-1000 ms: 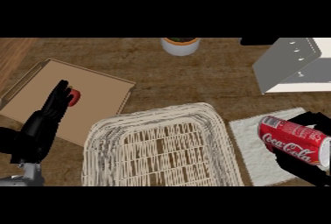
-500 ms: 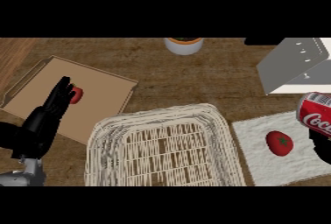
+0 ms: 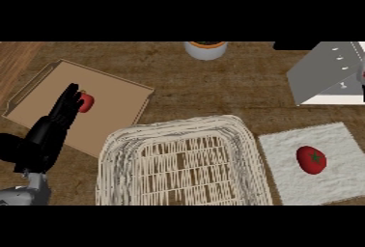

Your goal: Pick the can from the placemat and place it in the tiered shelf

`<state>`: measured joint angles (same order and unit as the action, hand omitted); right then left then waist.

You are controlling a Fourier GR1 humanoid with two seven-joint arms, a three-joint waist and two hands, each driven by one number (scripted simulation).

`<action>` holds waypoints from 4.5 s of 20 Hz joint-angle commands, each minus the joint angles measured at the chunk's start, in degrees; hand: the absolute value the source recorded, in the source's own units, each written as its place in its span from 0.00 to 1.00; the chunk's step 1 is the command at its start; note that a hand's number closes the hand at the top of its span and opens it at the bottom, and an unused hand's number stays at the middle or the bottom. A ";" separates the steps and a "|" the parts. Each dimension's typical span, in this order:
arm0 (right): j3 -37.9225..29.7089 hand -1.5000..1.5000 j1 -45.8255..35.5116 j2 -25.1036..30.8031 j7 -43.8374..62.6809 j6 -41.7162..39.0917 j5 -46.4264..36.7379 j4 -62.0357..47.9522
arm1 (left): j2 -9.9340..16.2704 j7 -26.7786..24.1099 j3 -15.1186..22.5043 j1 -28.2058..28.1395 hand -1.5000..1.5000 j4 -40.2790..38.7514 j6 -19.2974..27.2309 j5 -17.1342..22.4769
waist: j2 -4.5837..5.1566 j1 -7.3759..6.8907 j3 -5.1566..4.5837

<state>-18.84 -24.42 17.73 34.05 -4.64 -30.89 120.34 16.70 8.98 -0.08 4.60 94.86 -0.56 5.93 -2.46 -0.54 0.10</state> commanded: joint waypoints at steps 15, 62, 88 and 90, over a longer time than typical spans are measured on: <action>0.94 1.00 -7.07 21.69 -11.51 -1.80 -13.35 -18.42 | -0.89 0.76 1.47 1.44 0.50 1.09 0.03 -1.38 | 3.25 -1.33 -0.25; 7.94 0.00 -24.53 38.33 -31.49 6.81 -30.62 -78.97 | -3.53 1.40 -0.45 1.23 0.50 -0.37 -0.74 -3.13 | 2.65 0.00 -0.13; -33.35 0.00 -34.29 55.19 -18.04 -10.42 5.22 -82.54 | -1.97 1.17 -3.78 -2.98 0.50 3.30 -2.17 -2.24 | 1.90 2.18 0.03; -36.23 0.00 -30.47 57.06 -20.24 -12.48 6.74 -85.68 | -2.17 2.59 -3.65 -4.71 0.50 5.57 -3.38 -0.40 | 2.01 1.56 0.06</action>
<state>-48.69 -59.82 70.46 15.40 -12.95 -28.21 38.60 14.40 10.05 -3.33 1.48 97.97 -3.20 4.11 -2.09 0.21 0.11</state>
